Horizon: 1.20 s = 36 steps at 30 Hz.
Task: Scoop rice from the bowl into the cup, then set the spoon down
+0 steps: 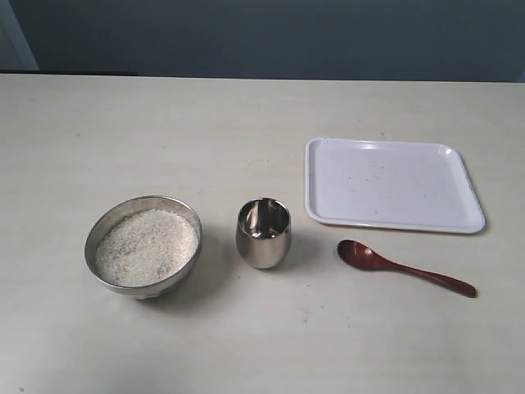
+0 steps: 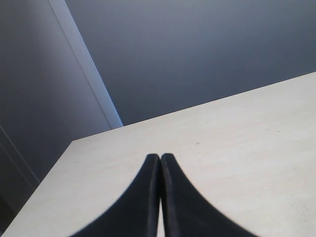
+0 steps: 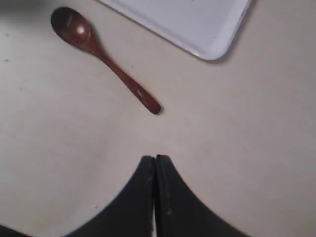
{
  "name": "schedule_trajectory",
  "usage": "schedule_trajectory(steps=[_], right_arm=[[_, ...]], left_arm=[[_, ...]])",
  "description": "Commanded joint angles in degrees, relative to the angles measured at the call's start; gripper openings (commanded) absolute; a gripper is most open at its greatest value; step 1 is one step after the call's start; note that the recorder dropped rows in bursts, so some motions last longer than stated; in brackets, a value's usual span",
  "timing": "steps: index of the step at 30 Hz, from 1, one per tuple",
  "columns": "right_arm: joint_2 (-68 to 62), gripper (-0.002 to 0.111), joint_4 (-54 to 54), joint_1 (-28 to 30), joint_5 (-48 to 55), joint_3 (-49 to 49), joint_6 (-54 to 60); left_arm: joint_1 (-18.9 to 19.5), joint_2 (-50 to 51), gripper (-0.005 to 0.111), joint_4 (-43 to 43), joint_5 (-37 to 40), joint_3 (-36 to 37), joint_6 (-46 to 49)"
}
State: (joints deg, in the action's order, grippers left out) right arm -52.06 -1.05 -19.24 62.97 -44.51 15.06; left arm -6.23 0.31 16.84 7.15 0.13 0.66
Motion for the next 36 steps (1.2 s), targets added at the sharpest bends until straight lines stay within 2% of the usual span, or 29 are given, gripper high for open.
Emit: schedule_trajectory(steps=[1,8,13,19,26,29,34,36], right_arm=[[-6.27,-0.001,1.95,-0.17,-11.11,-0.31,1.77],[-21.05,-0.001,1.81,-0.17,-12.95,-0.31,3.29],[-30.68,-0.001,4.41,-0.17,-10.97,-0.31,19.92],[-31.49,-0.001,2.33,-0.17,-9.75,-0.31,22.87],[-31.49,-0.001,-3.57,-0.05,-12.53,-0.31,8.46],[-31.49,-0.001,-2.0,-0.05,-14.19,-0.31,10.39],[-31.49,-0.001,5.8,-0.16,-14.78,-0.31,23.41],[-31.72,-0.001,5.66,-0.16,-16.44,-0.31,23.77]], left_arm=[[-0.27,-0.31,0.0,-0.02,-0.34,-0.13,-0.21],[-0.27,-0.31,0.0,-0.02,-0.34,-0.13,-0.21],[-0.27,-0.31,0.0,-0.02,-0.34,-0.13,-0.21],[-0.27,-0.31,0.0,-0.02,-0.34,-0.13,-0.21],[-0.27,-0.31,0.0,-0.02,-0.34,-0.13,-0.21],[-0.27,-0.31,0.0,-0.02,-0.34,-0.13,-0.21],[-0.27,-0.31,0.0,-0.02,-0.34,-0.13,-0.21],[-0.27,-0.31,0.0,-0.02,-0.34,-0.13,-0.21]])
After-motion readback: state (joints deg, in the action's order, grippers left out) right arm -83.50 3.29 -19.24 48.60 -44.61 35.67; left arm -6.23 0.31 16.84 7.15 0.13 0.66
